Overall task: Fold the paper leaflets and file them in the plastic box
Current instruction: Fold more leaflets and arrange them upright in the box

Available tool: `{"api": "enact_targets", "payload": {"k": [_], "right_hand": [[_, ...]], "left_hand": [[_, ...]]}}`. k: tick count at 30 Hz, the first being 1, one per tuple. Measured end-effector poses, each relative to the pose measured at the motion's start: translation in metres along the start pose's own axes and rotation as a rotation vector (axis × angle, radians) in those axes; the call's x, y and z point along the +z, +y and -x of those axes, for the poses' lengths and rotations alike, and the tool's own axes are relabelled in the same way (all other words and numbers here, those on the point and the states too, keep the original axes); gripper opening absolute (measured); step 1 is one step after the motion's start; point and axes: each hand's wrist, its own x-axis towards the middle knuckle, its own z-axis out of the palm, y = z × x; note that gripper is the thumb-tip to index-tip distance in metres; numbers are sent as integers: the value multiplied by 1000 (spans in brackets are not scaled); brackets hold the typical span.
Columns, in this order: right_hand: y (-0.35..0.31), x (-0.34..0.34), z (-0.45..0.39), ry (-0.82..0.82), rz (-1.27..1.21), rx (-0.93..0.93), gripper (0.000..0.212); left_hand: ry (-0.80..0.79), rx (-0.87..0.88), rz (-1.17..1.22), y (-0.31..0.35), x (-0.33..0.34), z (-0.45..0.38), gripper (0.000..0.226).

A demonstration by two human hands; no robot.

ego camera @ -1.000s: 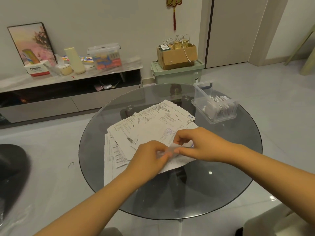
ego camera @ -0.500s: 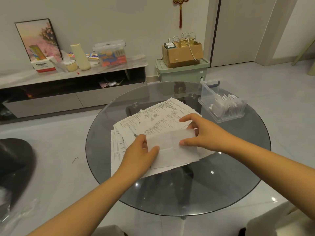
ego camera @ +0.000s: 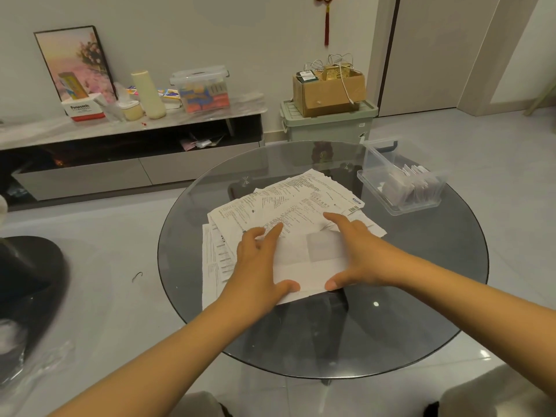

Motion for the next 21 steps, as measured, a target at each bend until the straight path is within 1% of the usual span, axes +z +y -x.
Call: {"api": "enact_targets", "payload": {"k": [2,4,6,7,9,11,12,14,17,20,21], "right_hand": [[3,-4,1,3,45,5,122],[4,-7,1,22,99,8,121],[4,-10,2,60,194,-10,115],[4,-12,4,81,252,-36,108],[3,-13,7,94,349,-123,88],[2,-11,9,50,365,-203,64],[2,-9,9,17,347,-230,56],[1,-5,10,-27,311,-264,49],[2,-3,9,-4,293,-286,40],[2,-4,7,57,220,-270,16],[2,-5,7,71,197,-259,16]], "left_hand": [[4,50,-97,0,-3,-1,85],[-18,144,-193,0,-5,-1,62],[-73,219,-244,0,-4,-1,43],[-102,235,-253,0,-4,-1,42],[-139,252,-272,-1,-3,-1,47],[-146,272,-301,-1,-3,-2,50],[-146,283,-315,-2,-3,-3,49],[-152,313,-333,-2,-4,-4,46],[-136,353,-291,1,-7,-5,40],[-86,313,-214,6,-9,-3,36],[-71,290,-192,7,-8,-2,32]]}}
